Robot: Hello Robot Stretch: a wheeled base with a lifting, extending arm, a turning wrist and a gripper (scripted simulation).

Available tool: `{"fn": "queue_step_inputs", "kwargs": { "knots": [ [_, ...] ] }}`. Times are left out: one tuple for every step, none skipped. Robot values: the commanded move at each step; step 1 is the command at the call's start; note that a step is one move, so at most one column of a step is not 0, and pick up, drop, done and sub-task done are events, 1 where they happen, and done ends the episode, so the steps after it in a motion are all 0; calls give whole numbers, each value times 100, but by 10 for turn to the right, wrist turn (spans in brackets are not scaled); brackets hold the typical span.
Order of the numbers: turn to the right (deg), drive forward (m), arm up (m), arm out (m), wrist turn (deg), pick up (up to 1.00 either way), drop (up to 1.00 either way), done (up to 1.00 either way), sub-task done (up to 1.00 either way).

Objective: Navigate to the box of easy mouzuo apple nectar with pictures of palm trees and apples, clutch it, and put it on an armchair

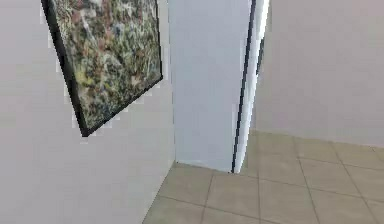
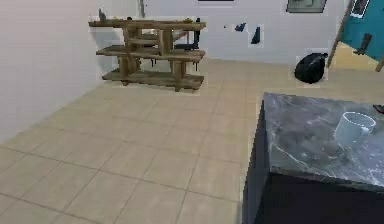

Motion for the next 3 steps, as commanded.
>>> {"fn": "queue_step_inputs", "kwargs": {
  "knots": [
    [390, 0, 0, 0, 0, 0, 0, 0, 0],
    [0, 10, 0, 0, 0, 0, 0, 0, 0],
    [180, 0, 0, 0, 0, 0, 0, 0, 0]
  ]
}}
